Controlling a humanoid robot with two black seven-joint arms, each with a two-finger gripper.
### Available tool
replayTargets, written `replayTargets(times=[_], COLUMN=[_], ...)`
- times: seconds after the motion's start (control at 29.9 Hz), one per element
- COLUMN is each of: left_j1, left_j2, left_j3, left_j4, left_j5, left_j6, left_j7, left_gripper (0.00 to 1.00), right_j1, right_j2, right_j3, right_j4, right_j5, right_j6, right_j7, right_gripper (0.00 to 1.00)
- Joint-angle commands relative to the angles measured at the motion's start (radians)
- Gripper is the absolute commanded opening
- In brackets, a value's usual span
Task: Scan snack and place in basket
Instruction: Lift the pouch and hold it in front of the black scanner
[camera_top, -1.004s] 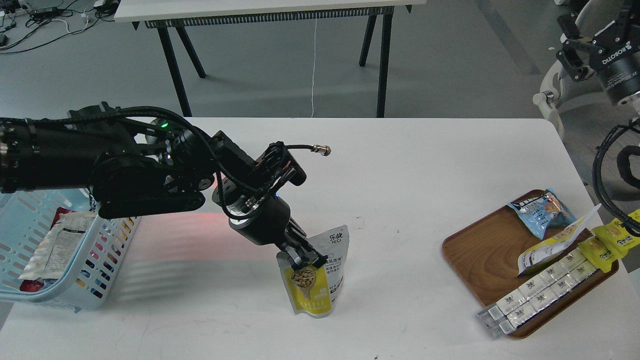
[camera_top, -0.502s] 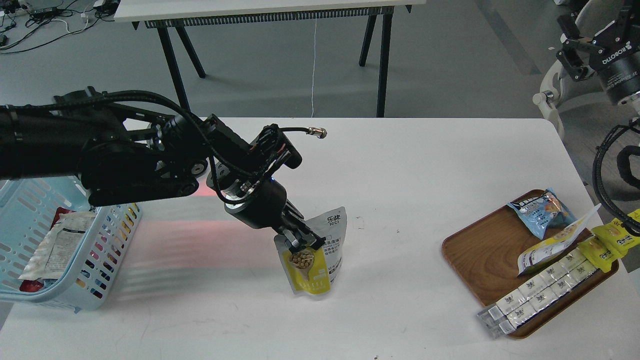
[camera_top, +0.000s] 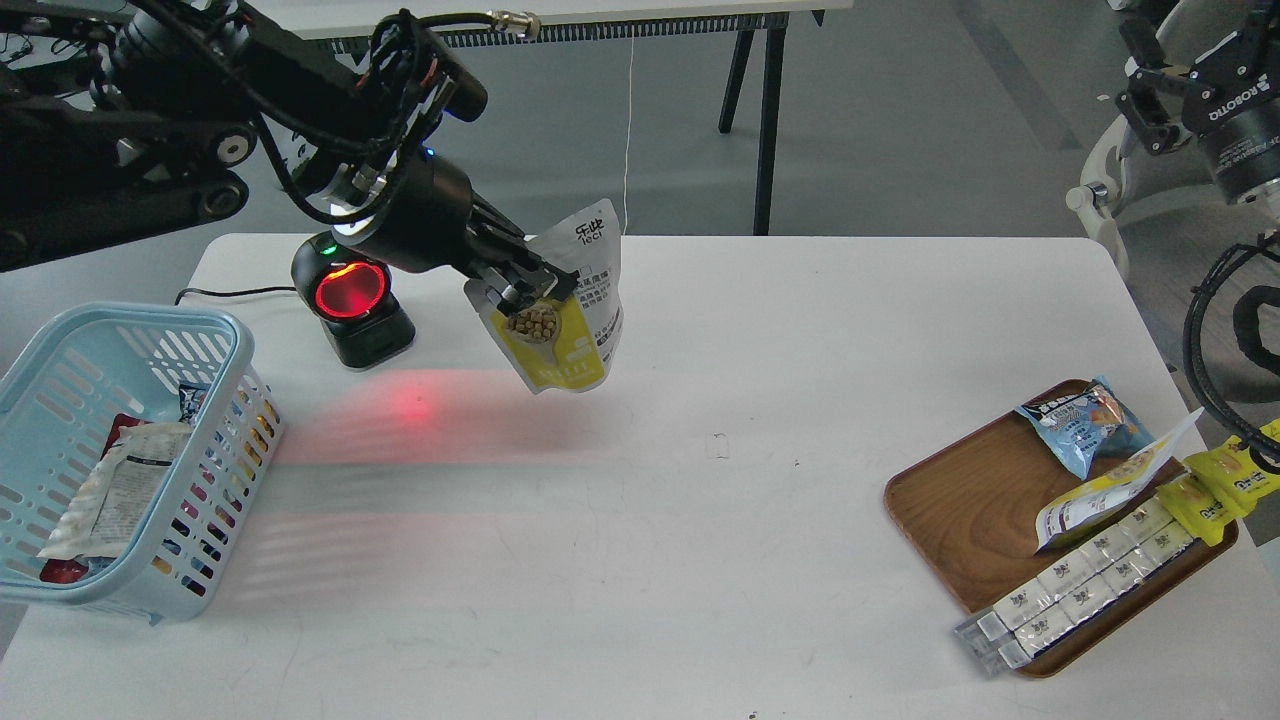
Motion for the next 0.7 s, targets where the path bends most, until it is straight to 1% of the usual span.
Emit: replayTargets(times=[0.0,0.13,0.3,0.47,0.67], left_j1=[-0.001,0.011,0.043,0.115,0.139], left_j2=[0.001,0.004,0.016,0.016,0.021], left_j3=[0.023,0.074,0.075,0.072,0.072], left_j4=[0.014,0.058,0.092,0.135,0.156], left_j5=[0.022,0.065,0.085,0.126,0.129], left_j6=[0.000,0.006,0.006,0.006,0.006], left_j7=[0.000,0.000,0.000,0.000,0.000], left_gripper=[0.00,0.00,0.00,0.00,0.00], right_j1=[0.000,0.002,0.002,0.002,0.003], right_j2=[0.002,0.002,0.002,0.003,0.003], right_j3=[0.001,0.008,0.009,0.009,0.009], right_j4=[0.003,0.003,0.003,0.003,0.003], right_j5=[0.000,0.006,0.009,0.015,0.017], right_j6=[0.000,0.000,0.000,0.000,0.000], right_j7=[0.000,0.000,0.000,0.000,0.000], right_gripper=[0.99,0.99,0.99,0.99,0.99])
